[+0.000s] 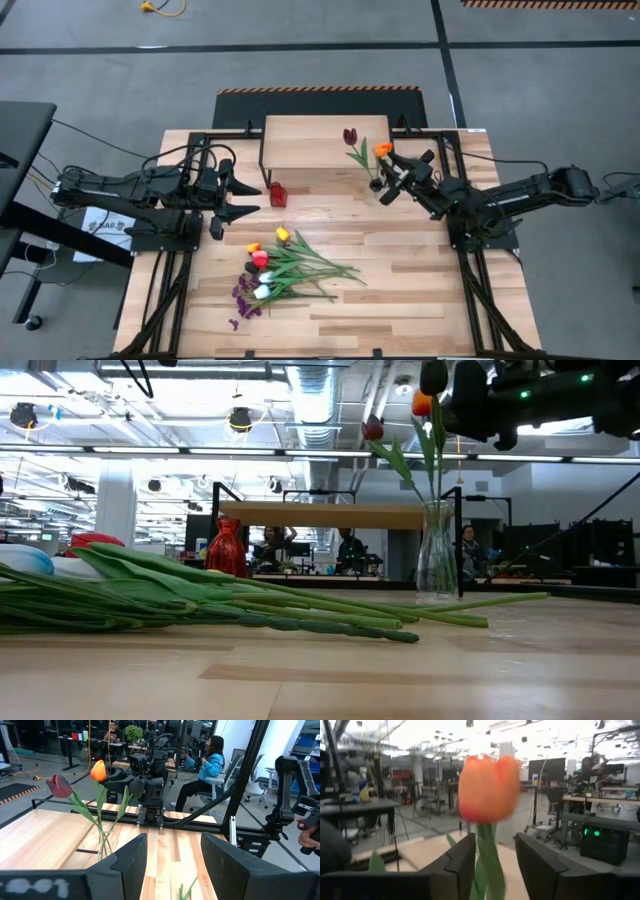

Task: Pick and place flowers into a vace then onto a shelf
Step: Put the red flower into the transparent vase

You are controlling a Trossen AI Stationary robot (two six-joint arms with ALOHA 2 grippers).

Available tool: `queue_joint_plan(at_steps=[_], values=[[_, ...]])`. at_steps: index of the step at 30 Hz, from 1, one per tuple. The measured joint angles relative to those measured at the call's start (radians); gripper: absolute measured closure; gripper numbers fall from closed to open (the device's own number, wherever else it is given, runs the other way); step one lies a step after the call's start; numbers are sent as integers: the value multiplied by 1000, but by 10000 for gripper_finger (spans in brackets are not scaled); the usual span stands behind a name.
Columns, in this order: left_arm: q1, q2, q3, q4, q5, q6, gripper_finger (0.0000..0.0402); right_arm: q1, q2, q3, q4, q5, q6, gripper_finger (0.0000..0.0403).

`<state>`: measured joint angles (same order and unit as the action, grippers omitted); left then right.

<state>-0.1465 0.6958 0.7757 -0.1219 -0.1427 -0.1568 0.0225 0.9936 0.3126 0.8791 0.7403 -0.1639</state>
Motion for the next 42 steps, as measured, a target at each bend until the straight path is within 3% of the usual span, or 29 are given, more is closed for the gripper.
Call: queue_joint_plan(at_steps=[8, 16, 21, 25, 32, 42], values=[[0, 0, 0, 0, -1, -6, 226, 34, -178, 0, -370, 6, 101, 235], [0, 0, 0, 0, -2, -6, 226, 111, -320, 0, -573, 35, 47, 250], [0, 0, 0, 0, -4, -6, 226, 171, -391, 0, -703, 121, 49, 251], [0, 0, 0, 0, -24, -6, 226, 226, -436, 0, -778, 179, 51, 248], [0, 0, 0, 0, -30, -6, 226, 330, -459, 0, -851, 178, 62, 258], [0, 0, 0, 0, -30, -15, 226, 517, -417, 0, -870, 43, 269, 271]])
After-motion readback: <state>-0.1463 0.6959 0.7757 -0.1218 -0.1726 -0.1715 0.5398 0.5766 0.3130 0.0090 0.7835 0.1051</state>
